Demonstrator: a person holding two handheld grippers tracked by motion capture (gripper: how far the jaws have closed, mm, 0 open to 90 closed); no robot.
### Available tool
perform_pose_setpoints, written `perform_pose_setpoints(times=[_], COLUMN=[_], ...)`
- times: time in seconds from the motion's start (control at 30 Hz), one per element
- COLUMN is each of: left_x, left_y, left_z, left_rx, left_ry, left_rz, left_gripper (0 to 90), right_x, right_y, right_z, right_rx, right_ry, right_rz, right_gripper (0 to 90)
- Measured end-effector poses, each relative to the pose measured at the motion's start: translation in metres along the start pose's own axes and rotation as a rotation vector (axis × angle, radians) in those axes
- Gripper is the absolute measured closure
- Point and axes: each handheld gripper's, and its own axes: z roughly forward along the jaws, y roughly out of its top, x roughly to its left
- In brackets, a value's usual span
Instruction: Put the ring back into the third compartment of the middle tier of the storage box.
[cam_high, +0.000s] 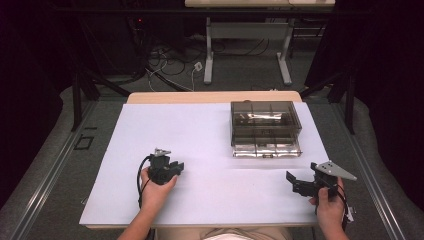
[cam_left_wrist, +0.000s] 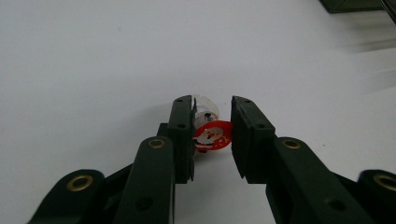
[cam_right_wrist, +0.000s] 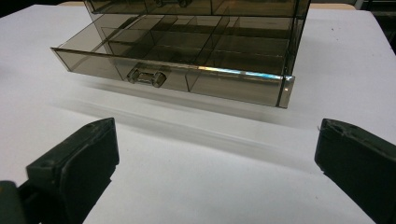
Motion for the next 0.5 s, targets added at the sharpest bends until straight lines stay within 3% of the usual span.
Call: perform_pose_setpoints(times=[0.5], left_x=[0.0001], left_y=[-0.0004], left_z=[-0.0046], left_rx=[-0.027], left_ry=[-0.001], left_rz=[0.001], left_gripper=[71.0], right_x=[-0.0007], right_y=[0.0003], right_z=[-0.0001], right_rx=[-0.001], right_ry=[0.0], right_rz=[0.0], right_gripper=[0.0])
